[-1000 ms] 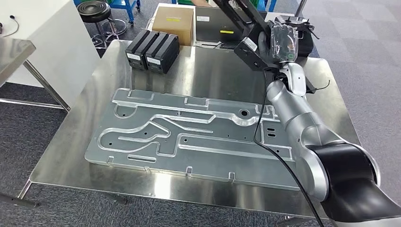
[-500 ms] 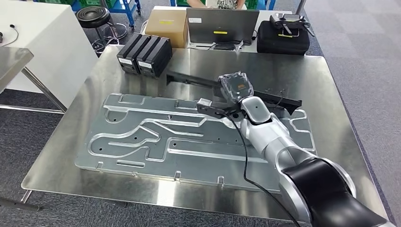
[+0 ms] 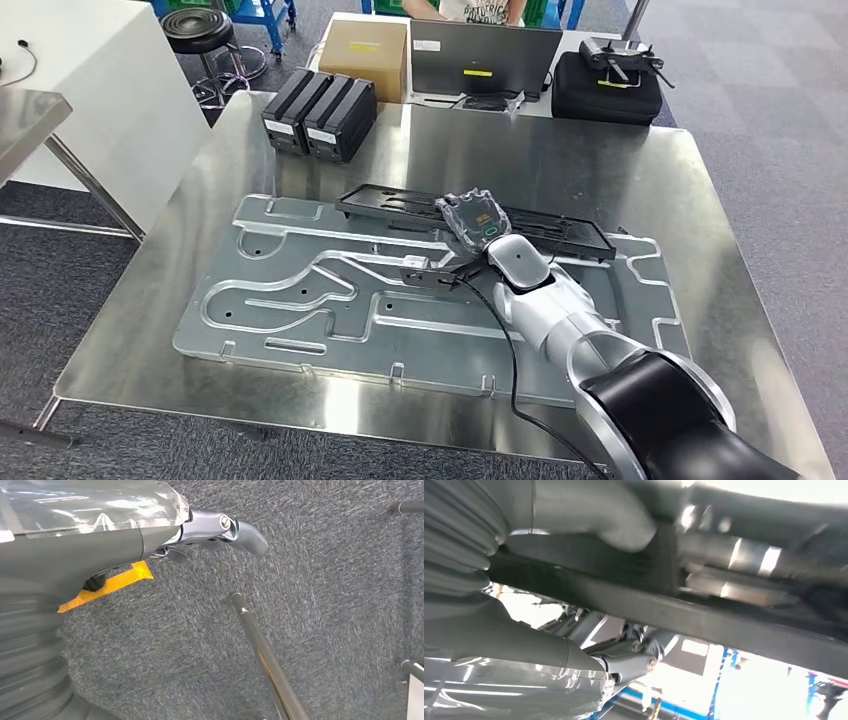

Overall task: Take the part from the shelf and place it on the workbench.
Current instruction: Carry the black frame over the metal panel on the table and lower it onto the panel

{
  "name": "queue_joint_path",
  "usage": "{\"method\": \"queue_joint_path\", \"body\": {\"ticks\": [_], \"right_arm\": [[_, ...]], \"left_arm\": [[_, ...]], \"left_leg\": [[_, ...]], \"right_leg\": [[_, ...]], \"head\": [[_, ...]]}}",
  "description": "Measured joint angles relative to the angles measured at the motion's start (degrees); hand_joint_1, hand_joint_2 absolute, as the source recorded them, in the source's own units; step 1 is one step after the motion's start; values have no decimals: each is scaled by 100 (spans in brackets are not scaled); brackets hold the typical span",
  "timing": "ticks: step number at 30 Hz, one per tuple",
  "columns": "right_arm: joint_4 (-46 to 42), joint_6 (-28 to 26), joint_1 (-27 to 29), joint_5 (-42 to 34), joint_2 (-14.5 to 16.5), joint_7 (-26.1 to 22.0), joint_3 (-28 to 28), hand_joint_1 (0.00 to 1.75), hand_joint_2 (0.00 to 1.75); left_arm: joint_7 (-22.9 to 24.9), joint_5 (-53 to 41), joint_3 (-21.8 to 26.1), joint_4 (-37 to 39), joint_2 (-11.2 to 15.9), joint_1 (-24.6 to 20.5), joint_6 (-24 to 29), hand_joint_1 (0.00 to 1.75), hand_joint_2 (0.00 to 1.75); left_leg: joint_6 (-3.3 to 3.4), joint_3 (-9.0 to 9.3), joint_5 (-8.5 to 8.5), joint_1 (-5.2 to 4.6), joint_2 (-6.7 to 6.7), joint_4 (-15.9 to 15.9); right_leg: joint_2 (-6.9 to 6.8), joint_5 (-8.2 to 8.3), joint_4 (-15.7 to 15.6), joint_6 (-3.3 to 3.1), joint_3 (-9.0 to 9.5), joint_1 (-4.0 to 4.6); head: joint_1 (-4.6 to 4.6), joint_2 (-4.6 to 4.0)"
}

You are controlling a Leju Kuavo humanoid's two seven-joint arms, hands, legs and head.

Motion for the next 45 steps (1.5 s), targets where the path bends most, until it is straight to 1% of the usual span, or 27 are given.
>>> {"method": "queue_joint_path", "body": {"ticks": [1, 2, 4, 6, 9, 11, 12, 14, 15, 16, 17, 19, 21, 24, 26, 27, 29, 30, 31, 32, 34, 36, 37, 39, 41, 43, 45], "right_arm": [[0, -4, 30, -17, 4, -26, 11, 0, 0], [-2, -8, 49, -49, 9, -60, 22, 0, 0], [-5, -26, 59, -166, 18, -154, 31, 0, 0], [-20, -73, 59, -433, 49, -362, 21, 0, 0], [-83, -142, 71, -866, 88, -697, -80, 0, 0], [-131, -161, 67, -958, 112, -770, -150, 0, 0], [-144, -167, 68, -968, 130, -784, -173, 0, 0], [-151, -176, 84, -986, 155, -809, -211, 0, 0], [-151, -185, 101, -1032, 161, -849, -228, 0, 0], [-159, -204, 118, -1123, 165, -926, -251, 0, 0], [-181, -236, 133, -1272, 171, -1047, -288, 0, 0], [-290, -320, 158, -1695, 188, -1412, -402, 0, 0], [-525, -370, 209, -2319, 195, -1870, -554, 0, 0], [-1298, -250, 492, -3753, 145, -2536, -813, 0, 0], [-2012, -105, 726, -4578, 48, -2736, -930, 0, 0], [-2321, -52, 814, -4793, -7, -2749, -960, 0, 0], [-2784, 10, 969, -4960, -114, -2735, -990, 0, 0], [-2947, 13, 1051, -5028, -159, -2759, -1001, 0, 0], [-3099, -7, 1142, -5176, -198, -2834, -1017, 0, 0], [-3276, -53, 1237, -5450, -234, -2960, -1043, 0, 0], [-3900, -190, 1469, -6347, -334, -3248, -1120, 0, 0], [-4833, -294, 1762, -7224, -486, -3368, -1242, 0, 0], [-5341, -314, 1930, -7509, -566, -3373, -1339, 0, 0], [-6260, -293, 2296, -7780, -689, -3374, -1588, 0, 0], [-7070, -207, 2641, -7848, -750, -3374, -1838, 0, 0], [-7688, -136, 2896, -7862, -773, -3374, -2015, 0, 0], [-8071, -109, 3081, -7857, -795, -3373, -2124, 0, 0]], "left_arm": [[-6, 0, -13, 1, -2, 0, 9, 0, 44], [-15, 0, -22, 3, -5, 1, 13, 0, 0], [-35, 0, -32, 7, -16, 1, 2, 0, 0], [-45, 0, -34, 11, -27, 5, -34, 0, 0], [-51, 0, -34, 16, -32, 20, -109, 0, 0], [-61, 0, -34, 19, -33, 31, -135, 0, 0], [-66, 0, -34, 19, -33, 34, -141, 0, 0], [-69, 0, -34, 20, -34, 43, -145, 0, 0], [-71, 0, -34, 21, -35, 51, -147, 0, 0], [-79, 0, -34, 21, -36, 63, -153, 0, 0], [-92, 0, -34, 22, -35, 73, -163, 0, 0], [-134, 0, -34, 22, -32, 84, -190, 0, 0], [-183, -4, -34, 22, -31, 88, -216, 0, 0], [-221, -5, -34, 22, -33, 121, -240, 0, 0], [-228, 0, -33, 22, -34, 145, -241, 0, 0], [-231, 0, -32, 22, -34, 150, -241, 0, 0], [-233, 0, -32, 22, -34, 156, -241, 0, 0], [-233, 0, -32, 22, -34, 162, -240, 0, 0], [-234, 0, -32, 22, -34, 169, -235, 0, 0], [-238, 0, -32, 22, -34, 176, -225, 0, 0], [-261, 0, -30, 22, -37, 183, -182, 0, 0], [-285, 0, -16, 24, -51, 197, -132, 0, 0], [-291, 0, -4, 25, -59, 212, -111, 0, 0], [-293, 0, 27, 26, -67, 255, -90, 0, 0], [-294, 0, 63, 26, -71, 288, -88, 0, 0], [-295, 0, 89, 26, -72, 294, -93, 0, 0], [-294, -2, 98, 26, -73, 284, -100, 0, 0]], "left_leg": [[-1, 4, -1, 0, -4, 1], [-4, 12, -3, 0, -9, 2], [-24, 26, -12, -7, -19, 6], [-77, 28, -18, -24, -23, 11], [-181, 33, -20, -24, -20, -3], [-242, -36, -165, -12, -15, 179], [-264, -146, -324, -5, -14, 441], [-303, -475, -685, -2, -14, 1185], [-315, -608, -776, 1, -14, 1475], [-323, -654, -757, 2, -13, 1571], [-323, -588, -629, 5, -12, 1436], [-302, -228, -259, 10, -7, 694], [-239, 45, -92, -7, -6, 132], [-124, 91, -86, -19, -14, 26], [-47, 94, -63, -4, -13, -2], [-15, 95, -54, 3, -10, -14], [20, 89, -48, -2, -6, -12], [26, 88, -43, -6, -4, -9], [30, 87, -37, -9, -2, -5], [32, 87, -32, -14, -1, 0], [31, 86, -32, -28, -9, 8], [4, 75, -27, -54, -32, 24], [-20, 67, -19, -58, -41, 26], [-83, 56, 2, -61, -52, 11], [-145, 21, -136, -62, -41, 99], [-198, -125, -563, -44, -27, 574], [-240, -312, -1014, -28, -25, 1289]], "right_leg": [[-1, 58, 28, 0, -22, -8], [-1, 212, -168, -9, 69, -15], [0, 575, -925, -51, 437, -14], [5, 735, -1448, -101, 688, 12], [15, 765, -1586, -184, 740, 23], [12, 802, -1646, -253, 769, -5], [9, 814, -1665, -276, 781, -13], [7, 816, -1667, -295, 781, -3], [6, 815, -1663, -297, 780, 2], [5, 812, -1656, -297, 778, 5], [6, 807, -1645, -292, 778, 6], [12, 782, -1612, -267, 776, 6], [19, 759, -1575, -219, 761, 27], [19, 754, -1577, -131, 753, 45], [11, 626, -1418, -68, 690, 32], [8, 476, -1176, -42, 584, 23], [2, 110, -427, -7, 240, 14], [1, -3, -112, 1, 90, 12], [1, -17, 28, 1, 22, 12], [1, 74, -59, -9, 68, 12], [0, 439, -768, -66, 437, 21], [-9, 680, -1417, -128, 766, 53], [-12, 713, -1552, -148, 826, 70], [-18, 745, -1597, -183, 823, 72], [-30, 819, -1662, -242, 811, 36], [-38, 898, -1709, -289, 760, 13], [-38, 970, -1705, -300, 663, 15]], "head": [[0, 0], [0, 0], [0, 0], [0, 0], [0, 0], [0, 0], [0, 0], [0, 0], [0, 0], [0, 0], [0, 0], [0, 0], [0, 0], [0, 0], [0, 0], [0, 0], [0, 0], [0, 0], [0, 0], [0, 0], [0, 0], [0, 0], [0, 0], [0, 0], [-1, 0], [-1, 0], [0, 0]]}}
